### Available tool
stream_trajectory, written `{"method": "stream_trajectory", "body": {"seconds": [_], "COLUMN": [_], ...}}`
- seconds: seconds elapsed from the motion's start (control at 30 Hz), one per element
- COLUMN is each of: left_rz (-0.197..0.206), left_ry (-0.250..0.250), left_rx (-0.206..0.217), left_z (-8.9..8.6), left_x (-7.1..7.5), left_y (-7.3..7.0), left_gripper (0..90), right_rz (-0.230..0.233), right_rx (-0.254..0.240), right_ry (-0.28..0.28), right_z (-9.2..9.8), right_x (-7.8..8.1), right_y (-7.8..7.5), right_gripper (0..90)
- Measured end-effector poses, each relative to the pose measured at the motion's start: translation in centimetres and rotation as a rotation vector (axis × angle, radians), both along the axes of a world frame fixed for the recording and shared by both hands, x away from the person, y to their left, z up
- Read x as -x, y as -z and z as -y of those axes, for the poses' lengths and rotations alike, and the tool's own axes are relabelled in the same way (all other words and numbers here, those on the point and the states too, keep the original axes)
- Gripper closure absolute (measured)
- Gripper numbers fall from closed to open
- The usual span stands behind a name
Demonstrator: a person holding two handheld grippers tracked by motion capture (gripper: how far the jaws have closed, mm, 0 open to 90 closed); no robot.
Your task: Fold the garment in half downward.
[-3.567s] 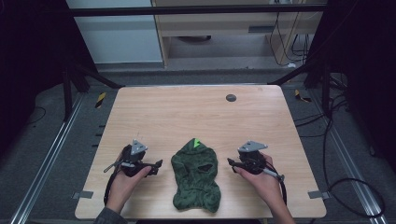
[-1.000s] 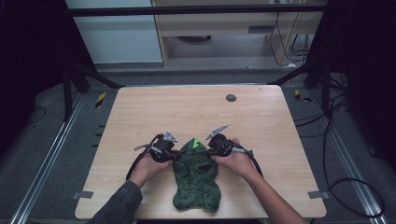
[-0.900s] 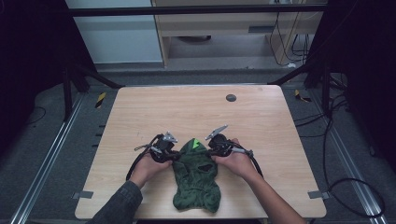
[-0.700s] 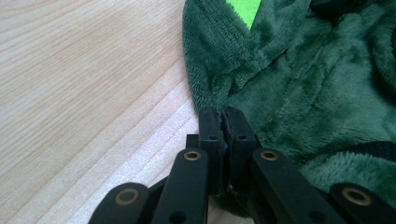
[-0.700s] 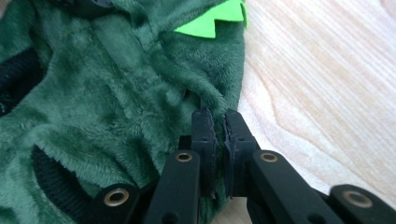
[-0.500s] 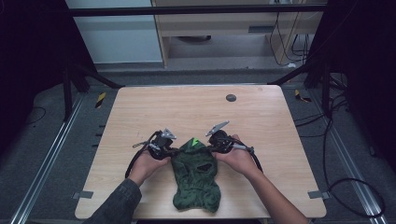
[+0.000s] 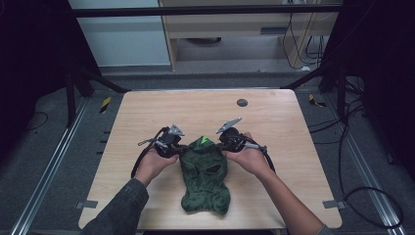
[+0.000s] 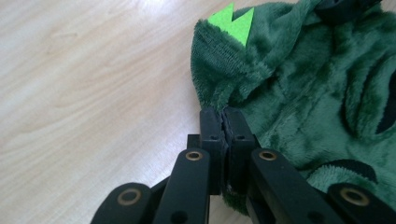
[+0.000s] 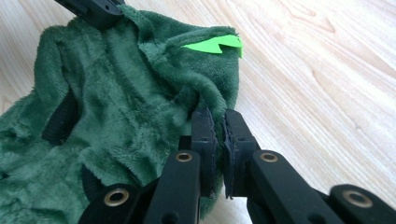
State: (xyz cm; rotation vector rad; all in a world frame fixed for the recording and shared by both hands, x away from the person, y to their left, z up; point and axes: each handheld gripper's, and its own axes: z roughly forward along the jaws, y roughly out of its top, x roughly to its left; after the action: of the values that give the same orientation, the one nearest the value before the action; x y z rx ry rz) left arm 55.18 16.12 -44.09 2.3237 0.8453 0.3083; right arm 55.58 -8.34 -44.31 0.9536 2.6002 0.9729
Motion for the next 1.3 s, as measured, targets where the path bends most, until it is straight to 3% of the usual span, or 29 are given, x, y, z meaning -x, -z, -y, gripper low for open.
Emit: {"method": "stream_trajectory", "body": {"seconds": [0.43,0.63,0.73,1.03,1.3], "left_rz": [0.025,0.043,0.054,0.086,0.092], "left_ry": [0.022,0.003,-0.010,0.001,-0.014], "left_rx": [0.009,0.010,0.017,-0.013,-0.014], "left_z": [0.0,-0.4,-0.3,0.7,0.6], "left_x": [-2.9,-3.9,-3.7,-2.8,-3.8], "left_y": [-2.1,-2.9,-3.2,-4.1,-4.7], "left_gripper": [87.9,87.8,87.8,87.4,87.4], "right_rz": [0.021,0.042,0.053,0.082,0.088], "right_rx": [0.001,0.009,0.007,0.002,0.004], "right_ry": [0.016,0.011,0.012,0.004,0.013], "right_z": [0.1,-0.2,-0.2,0.1,0.1], "right_x": [-2.4,-3.5,-3.6,-2.1,-3.6], "right_y": [-1.3,-2.1,-2.5,-3.2,-4.2], "right_gripper": [84.8,84.7,84.7,84.7,84.6]}}
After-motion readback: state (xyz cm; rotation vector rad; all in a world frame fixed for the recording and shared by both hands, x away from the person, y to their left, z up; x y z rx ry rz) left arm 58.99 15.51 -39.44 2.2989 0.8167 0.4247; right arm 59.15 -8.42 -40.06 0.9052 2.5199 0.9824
